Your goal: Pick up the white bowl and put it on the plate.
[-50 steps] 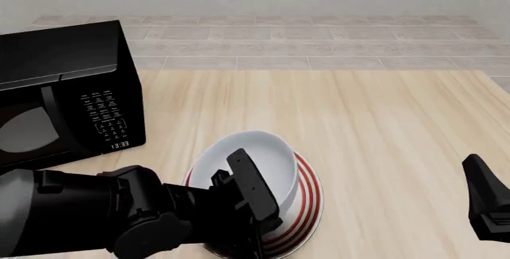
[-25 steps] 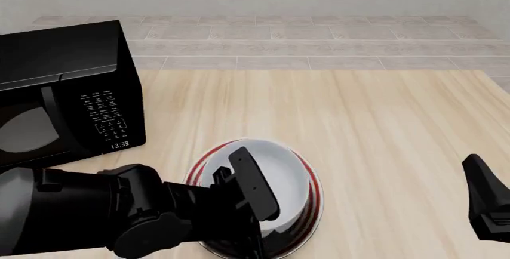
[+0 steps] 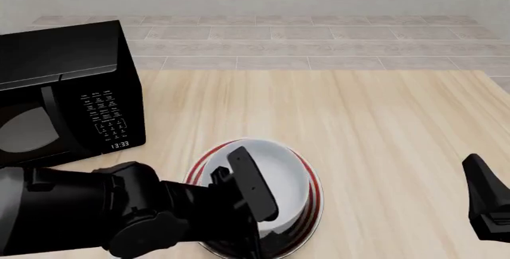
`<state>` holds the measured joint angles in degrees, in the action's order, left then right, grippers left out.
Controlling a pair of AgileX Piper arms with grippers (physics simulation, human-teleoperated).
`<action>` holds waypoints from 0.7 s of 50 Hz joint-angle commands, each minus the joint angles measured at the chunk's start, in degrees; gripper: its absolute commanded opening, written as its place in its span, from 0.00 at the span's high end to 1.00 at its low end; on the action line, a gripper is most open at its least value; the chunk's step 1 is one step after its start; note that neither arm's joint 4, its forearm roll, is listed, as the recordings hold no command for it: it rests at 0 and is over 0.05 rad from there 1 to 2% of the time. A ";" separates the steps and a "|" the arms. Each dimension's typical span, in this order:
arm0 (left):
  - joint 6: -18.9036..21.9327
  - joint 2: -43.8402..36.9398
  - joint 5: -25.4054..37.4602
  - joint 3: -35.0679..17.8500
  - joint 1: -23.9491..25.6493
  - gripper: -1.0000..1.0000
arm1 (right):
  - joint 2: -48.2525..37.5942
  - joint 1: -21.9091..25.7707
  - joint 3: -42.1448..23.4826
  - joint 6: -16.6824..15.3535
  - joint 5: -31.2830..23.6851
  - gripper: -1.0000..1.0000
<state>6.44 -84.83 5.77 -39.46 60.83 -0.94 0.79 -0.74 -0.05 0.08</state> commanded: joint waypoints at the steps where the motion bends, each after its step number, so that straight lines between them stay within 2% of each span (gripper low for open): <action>1: 0.58 4.22 5.03 -0.56 -0.17 0.00 | -0.03 0.07 0.03 -0.03 0.07 0.00; 9: 1.57 9.92 11.06 -1.18 -0.72 0.00 | 0.37 0.08 -0.34 -0.02 -0.69 0.00; 35: 5.44 22.80 24.78 -3.56 -3.53 0.00 | 0.48 0.09 -0.41 -0.01 -0.88 0.00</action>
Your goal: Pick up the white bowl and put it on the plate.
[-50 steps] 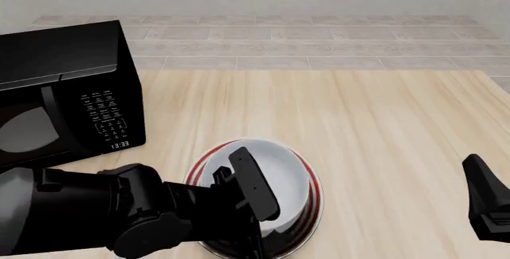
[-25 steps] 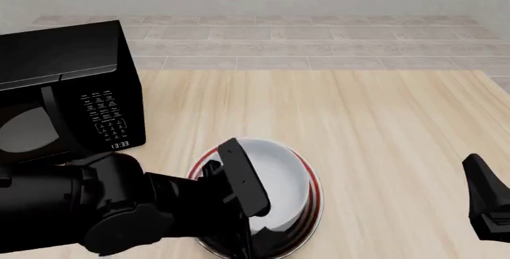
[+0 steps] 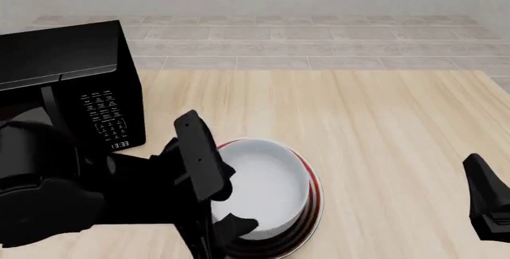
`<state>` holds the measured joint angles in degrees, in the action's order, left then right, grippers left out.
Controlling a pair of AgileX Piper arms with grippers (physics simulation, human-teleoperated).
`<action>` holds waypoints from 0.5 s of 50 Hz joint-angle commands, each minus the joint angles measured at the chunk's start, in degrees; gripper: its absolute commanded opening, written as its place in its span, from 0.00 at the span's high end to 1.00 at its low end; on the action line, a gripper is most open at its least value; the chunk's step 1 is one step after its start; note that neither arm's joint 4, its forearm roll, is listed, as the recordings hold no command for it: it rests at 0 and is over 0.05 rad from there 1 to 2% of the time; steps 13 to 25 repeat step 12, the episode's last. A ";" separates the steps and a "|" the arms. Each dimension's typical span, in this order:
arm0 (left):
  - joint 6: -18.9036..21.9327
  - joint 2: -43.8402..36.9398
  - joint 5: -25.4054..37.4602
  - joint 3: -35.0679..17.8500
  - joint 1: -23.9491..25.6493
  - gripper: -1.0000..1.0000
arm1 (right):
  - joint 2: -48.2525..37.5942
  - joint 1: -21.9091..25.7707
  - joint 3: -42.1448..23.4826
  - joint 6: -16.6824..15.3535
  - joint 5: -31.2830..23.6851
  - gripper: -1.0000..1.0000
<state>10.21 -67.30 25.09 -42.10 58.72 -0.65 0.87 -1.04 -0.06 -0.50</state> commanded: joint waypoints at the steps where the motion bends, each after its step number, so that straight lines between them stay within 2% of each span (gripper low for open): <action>1: 1.70 5.55 5.74 -0.91 -1.47 0.00 | 0.24 0.01 -0.16 0.00 -0.39 0.00; 12: 3.57 12.32 10.51 -0.67 -3.81 0.00 | 0.16 0.02 -0.44 0.00 -0.59 0.00; 25: 3.57 12.32 10.51 -0.67 -3.81 0.00 | 0.16 0.02 -0.44 0.00 -0.59 0.00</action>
